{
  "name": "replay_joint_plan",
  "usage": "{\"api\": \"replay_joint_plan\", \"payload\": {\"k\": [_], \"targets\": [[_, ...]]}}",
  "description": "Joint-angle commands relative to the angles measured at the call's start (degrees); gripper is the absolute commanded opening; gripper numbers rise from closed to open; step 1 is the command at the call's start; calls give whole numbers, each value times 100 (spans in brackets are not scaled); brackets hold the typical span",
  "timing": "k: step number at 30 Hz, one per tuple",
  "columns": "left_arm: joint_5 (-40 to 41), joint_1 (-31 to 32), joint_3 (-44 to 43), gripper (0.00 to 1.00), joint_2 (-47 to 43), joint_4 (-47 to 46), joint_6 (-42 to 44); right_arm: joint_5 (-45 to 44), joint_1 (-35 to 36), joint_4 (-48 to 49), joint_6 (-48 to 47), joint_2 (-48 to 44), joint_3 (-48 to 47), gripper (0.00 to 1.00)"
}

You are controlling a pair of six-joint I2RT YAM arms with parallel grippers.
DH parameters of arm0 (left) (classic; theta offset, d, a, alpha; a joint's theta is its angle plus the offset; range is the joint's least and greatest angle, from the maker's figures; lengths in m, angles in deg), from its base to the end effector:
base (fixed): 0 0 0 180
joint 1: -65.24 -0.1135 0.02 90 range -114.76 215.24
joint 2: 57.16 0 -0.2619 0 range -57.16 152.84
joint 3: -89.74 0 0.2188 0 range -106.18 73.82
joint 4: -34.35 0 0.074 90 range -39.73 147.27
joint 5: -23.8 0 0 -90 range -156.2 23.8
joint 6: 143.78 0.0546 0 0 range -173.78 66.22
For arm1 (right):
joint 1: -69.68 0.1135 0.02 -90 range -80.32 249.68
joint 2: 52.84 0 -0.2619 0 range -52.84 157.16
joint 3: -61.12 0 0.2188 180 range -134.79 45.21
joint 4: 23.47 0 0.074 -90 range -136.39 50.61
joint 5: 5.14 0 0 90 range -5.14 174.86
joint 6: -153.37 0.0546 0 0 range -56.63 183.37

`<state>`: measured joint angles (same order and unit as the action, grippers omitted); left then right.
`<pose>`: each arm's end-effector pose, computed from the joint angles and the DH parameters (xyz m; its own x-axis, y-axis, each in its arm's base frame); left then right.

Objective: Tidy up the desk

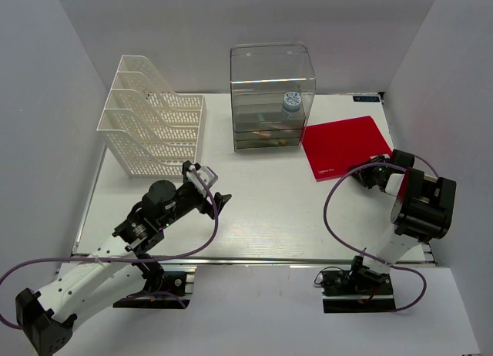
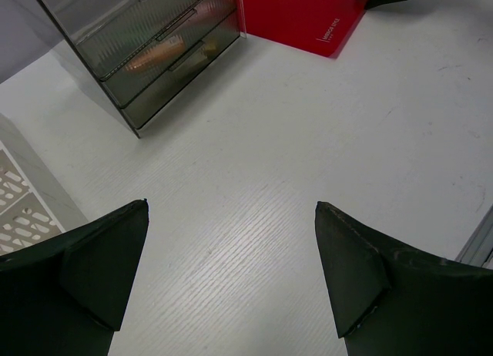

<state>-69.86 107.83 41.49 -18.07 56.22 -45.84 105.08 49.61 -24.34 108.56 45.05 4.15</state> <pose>0.1140 -0.1095 0.2852 -0.0608 0.2431 -0.9681 0.7367 0.6654 0.1208 0.3020 -0.0903 0.1461 -0.3844 0.8492 -0.3621 0.5004 0.5212 0.6913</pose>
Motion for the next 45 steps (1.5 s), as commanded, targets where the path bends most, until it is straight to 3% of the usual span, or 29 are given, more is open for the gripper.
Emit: {"api": "replay_joint_plan", "payload": {"k": [1,16,27,45], "targets": [[-56,-14,-9,98,-86,-77,49,-28,-14,191,60,-6,185,34],[-65,-14,-1,98,-95,-68,67,-80,-49,666,8,-270,581,13],[-100,-14,17,98,-112,-77,67,-300,-137,1044,-45,-1016,1117,1],[-530,-14,43,98,54,-191,-91,-424,-348,-537,-1407,-2730,1065,0]]}}
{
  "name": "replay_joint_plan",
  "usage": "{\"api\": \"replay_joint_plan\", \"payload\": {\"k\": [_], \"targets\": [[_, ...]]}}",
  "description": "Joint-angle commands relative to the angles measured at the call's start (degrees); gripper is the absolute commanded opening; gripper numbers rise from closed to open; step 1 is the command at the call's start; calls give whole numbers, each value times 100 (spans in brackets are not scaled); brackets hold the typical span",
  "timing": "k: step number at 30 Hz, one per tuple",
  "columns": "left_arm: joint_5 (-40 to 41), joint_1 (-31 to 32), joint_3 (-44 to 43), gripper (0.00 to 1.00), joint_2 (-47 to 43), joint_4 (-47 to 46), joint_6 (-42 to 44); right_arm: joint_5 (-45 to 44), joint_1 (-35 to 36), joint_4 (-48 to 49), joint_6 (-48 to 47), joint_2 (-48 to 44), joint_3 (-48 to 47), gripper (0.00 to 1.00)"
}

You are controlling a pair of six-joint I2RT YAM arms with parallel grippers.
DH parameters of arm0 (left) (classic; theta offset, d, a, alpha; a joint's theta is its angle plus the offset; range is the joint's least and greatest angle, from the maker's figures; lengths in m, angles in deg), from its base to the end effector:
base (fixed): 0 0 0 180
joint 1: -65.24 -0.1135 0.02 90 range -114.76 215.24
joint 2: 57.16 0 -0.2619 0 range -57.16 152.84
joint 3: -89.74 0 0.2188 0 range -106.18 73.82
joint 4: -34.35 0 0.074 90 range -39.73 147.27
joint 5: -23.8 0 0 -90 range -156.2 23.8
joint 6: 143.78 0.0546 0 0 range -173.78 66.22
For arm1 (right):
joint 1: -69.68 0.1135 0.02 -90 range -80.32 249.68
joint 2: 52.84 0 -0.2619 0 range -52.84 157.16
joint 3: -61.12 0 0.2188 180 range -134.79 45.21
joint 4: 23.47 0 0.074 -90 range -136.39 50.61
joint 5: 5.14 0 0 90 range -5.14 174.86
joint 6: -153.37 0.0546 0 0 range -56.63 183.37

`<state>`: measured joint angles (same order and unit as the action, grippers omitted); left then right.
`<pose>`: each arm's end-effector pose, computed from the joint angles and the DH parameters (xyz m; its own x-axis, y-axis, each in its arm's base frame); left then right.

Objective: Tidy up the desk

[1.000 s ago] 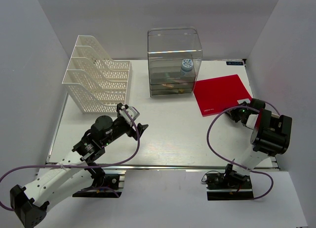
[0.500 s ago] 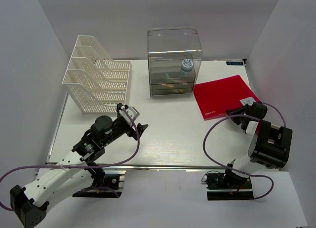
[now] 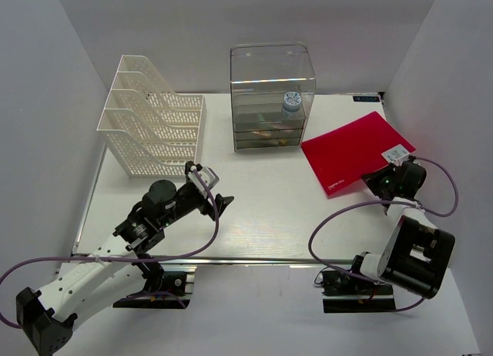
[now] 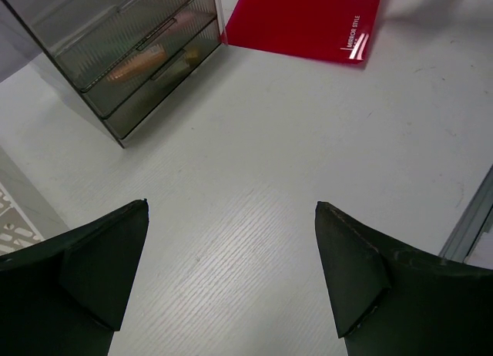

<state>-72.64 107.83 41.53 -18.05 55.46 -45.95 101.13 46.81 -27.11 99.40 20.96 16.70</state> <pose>0.1124 -0.1116 0.2866 -0.0491 0.2291 -0.9722 0.7671 0.6320 0.1101 0.2304 -0.0806 0.1888 -0.3139 0.7452 -0.5883 0.4220 0.6646 0.6167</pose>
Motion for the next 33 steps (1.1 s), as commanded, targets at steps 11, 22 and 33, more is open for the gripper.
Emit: {"api": "replay_joint_plan", "payload": {"k": [11,22,33], "targets": [[-489,-14,92,98,8,-246,-203,69,-341,-1218,-1308,-1560,-295,0],[-1685,-14,-259,98,1149,-1142,-1221,289,-525,-2062,-1836,-1799,-462,0],[-2582,92,-1174,98,3022,-1916,-1961,324,-595,-2800,-2855,-1562,-690,0]]}}
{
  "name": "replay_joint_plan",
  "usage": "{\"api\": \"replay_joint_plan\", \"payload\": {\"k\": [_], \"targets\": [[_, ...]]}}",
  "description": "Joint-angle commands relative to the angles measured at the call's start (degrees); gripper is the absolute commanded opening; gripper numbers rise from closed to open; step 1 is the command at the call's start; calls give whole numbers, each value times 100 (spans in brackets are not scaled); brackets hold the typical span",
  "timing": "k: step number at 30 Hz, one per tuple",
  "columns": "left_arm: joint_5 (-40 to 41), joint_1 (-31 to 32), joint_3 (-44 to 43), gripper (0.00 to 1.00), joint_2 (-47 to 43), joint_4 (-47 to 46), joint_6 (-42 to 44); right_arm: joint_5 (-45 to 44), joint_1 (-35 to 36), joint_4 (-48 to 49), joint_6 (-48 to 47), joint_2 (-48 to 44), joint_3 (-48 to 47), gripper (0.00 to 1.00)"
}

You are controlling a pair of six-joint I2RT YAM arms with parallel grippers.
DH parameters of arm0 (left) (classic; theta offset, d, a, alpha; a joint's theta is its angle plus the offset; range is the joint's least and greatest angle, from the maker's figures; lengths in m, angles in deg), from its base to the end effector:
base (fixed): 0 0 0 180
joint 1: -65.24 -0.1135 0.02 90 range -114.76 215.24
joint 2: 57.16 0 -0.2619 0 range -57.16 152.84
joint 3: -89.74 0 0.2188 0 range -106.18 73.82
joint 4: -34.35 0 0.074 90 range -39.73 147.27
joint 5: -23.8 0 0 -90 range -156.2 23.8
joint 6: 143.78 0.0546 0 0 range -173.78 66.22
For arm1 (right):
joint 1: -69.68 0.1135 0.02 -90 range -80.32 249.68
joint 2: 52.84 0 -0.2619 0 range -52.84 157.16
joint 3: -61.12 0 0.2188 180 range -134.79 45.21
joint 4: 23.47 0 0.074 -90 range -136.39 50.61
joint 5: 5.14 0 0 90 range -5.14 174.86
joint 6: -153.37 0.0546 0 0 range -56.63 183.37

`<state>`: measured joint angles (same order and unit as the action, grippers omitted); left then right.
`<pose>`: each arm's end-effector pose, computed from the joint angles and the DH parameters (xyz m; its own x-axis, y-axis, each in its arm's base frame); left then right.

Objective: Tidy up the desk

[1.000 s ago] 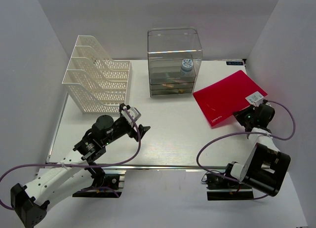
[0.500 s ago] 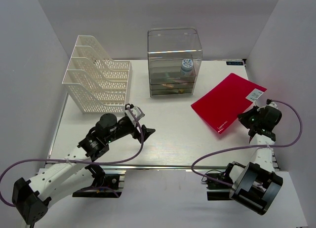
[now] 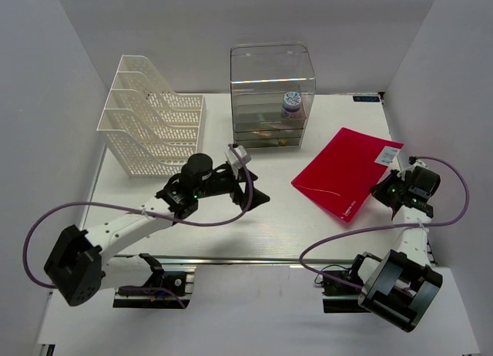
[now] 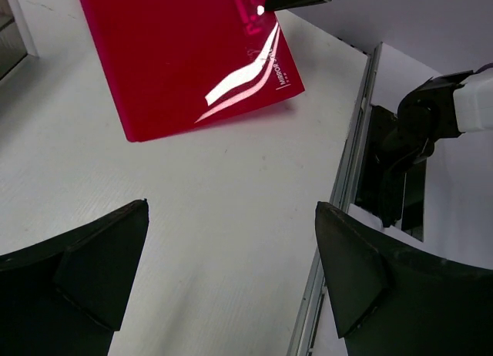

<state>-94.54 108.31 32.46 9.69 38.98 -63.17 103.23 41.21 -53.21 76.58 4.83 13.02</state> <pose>0.1657 -0.1904 0.2880 -0.3297 0.1116 -0.9375 0.8954 0.3516 -0.2731 0.1779 -0.0769 0.2187 -0.4878 0.5112 -0.7076 0.3590 0.8563 0.3712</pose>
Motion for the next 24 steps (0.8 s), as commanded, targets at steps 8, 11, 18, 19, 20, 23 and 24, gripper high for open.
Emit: {"api": "replay_joint_plan", "payload": {"k": [8,11,18,19,20,23,24], "targets": [[-348,44,-653,98,1154,-84,-204,667,-54,-796,-1294,973,-876,0],[-374,44,-733,98,1401,30,-213,931,-27,-1217,-1672,1658,-1228,0],[-357,-9,-706,98,1612,136,-169,958,192,-1457,-2306,2521,-1809,0],[-357,-9,-706,97,1664,144,-160,932,245,-1430,-2332,2521,-1826,0],[-339,-9,-698,98,1691,145,-169,879,254,-1439,-2358,2530,-1853,0],[-269,-9,-706,97,1796,145,-151,704,333,-1526,-2472,2512,-1897,0],[-269,-9,-706,98,1823,127,-142,599,333,-1553,-2507,2486,-1897,0]]}}
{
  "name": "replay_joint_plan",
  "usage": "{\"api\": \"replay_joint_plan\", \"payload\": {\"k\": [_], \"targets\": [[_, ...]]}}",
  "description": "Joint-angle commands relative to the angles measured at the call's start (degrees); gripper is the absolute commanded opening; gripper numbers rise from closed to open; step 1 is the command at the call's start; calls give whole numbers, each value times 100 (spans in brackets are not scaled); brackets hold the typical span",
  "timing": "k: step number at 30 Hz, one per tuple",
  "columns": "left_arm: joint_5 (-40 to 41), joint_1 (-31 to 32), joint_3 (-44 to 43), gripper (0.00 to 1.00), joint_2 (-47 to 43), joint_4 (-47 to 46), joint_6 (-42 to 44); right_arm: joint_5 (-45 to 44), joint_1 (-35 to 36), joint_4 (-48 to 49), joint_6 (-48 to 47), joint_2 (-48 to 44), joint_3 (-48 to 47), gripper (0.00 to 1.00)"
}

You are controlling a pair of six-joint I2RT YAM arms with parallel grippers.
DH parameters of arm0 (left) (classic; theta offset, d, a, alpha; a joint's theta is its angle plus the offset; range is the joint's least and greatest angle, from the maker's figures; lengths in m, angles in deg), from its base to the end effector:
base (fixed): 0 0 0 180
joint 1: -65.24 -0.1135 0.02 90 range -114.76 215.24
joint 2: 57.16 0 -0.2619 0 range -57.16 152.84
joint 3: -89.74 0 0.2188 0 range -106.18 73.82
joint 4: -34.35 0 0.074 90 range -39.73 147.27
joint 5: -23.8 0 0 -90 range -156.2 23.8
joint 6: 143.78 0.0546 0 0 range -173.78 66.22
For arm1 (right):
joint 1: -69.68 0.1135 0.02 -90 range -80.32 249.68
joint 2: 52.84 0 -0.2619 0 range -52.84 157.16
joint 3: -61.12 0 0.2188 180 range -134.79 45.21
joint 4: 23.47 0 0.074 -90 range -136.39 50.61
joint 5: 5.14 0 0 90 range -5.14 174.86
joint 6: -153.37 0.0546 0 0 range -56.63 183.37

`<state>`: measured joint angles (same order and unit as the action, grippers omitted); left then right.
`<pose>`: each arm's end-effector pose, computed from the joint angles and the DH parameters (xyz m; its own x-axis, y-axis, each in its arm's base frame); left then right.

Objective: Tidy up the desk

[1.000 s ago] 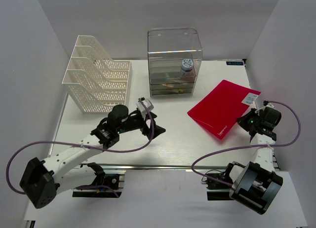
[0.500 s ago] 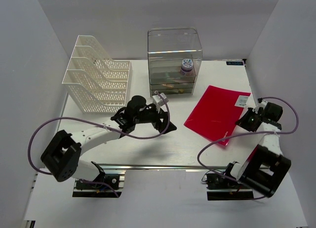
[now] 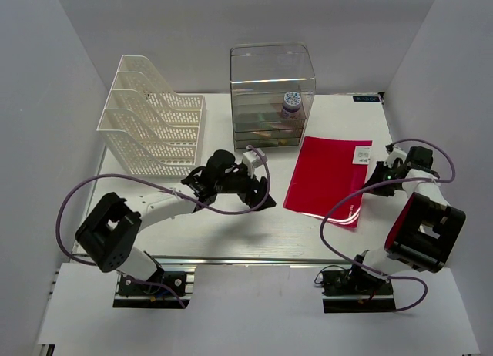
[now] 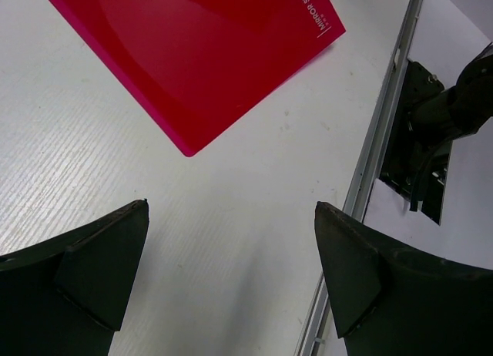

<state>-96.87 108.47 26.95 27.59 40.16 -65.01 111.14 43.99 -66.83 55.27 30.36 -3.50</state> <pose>0.2039 -0.2299 0.2361 -0.5118 0.2512 -0.8216 0.8343 0.3736 -0.4054 0.2396 -0.0884 0.1953 -0.8156 0.2522 -0.5208 0.0870 0.9432 0.3205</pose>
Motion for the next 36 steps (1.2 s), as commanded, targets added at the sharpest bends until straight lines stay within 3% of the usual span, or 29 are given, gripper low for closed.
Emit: {"api": "replay_joint_plan", "payload": {"k": [1,6,24,33,35,36], "targets": [[-18,-24,-156,98,94,-8,24,-237,82,-191,-455,-93,-236,0],[-35,-24,-374,97,612,-132,-204,-317,91,-156,-491,-137,-253,0],[212,81,-3212,93,3266,835,-1224,-115,117,81,-561,478,-314,0],[-87,81,-3451,92,3803,976,-1058,-202,117,134,-465,785,-429,0],[-158,81,-3486,92,3864,1213,-979,-203,126,143,-360,917,-508,3],[-228,81,-3487,91,3882,1213,-935,-203,117,151,-324,970,-543,10]]}}
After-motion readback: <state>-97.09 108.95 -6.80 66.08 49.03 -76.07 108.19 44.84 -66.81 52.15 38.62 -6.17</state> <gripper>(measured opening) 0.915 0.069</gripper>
